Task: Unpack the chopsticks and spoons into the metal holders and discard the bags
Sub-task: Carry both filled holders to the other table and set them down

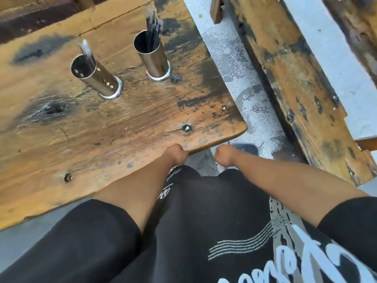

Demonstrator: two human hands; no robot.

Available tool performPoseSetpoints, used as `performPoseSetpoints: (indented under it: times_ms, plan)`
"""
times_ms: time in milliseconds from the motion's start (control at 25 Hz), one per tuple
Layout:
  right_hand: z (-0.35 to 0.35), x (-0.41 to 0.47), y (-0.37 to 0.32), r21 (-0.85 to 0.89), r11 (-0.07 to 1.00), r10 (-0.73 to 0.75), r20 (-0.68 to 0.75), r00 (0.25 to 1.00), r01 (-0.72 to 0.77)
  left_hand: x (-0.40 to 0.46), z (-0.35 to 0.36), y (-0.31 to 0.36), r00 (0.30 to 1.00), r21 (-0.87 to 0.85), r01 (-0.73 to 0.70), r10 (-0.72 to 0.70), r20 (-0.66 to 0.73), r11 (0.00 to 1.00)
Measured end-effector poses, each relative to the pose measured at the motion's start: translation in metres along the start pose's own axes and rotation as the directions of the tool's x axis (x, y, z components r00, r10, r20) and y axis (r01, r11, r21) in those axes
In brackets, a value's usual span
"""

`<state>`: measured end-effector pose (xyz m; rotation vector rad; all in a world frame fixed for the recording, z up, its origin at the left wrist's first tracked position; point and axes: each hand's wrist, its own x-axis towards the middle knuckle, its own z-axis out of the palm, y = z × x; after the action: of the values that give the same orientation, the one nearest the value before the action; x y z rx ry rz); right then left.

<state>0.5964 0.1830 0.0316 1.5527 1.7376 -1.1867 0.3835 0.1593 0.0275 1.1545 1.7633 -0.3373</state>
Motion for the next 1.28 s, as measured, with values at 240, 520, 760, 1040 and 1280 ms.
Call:
performPoseSetpoints:
  times_ms: [240, 520, 760, 1040, 1280]
  plan:
    - [-0.024, 0.031, -0.100, -0.131, 0.988, -0.075, 0.031, 0.997, 0.079, 0.011, -0.052, -0.069, 0.996, -0.167, 0.066, -0.074, -0.046, 0.984]
    - [-0.046, 0.067, -0.191, -0.211, 0.969, -0.118, 0.057, 0.991, 0.128, 0.022, -0.102, -0.132, 0.988, -0.280, 0.100, -0.129, -0.089, 0.955]
    - [-0.072, 0.095, -0.214, -0.146, 0.981, -0.119, 0.079, 0.990, 0.129, 0.032, -0.129, -0.145, 0.983, -0.338, 0.142, -0.172, -0.063, 0.930]
    - [-0.111, 0.122, -0.220, -0.054, 0.989, -0.136, 0.024, 0.990, 0.137, 0.049, -0.158, -0.147, 0.958, -0.451, 0.160, -0.248, -0.142, 0.878]
    - [-0.161, 0.164, -0.206, 0.217, 0.975, -0.009, -0.139, 0.990, 0.040, 0.071, -0.195, -0.152, 0.755, -0.719, -0.034, -0.453, -0.473, 0.694]
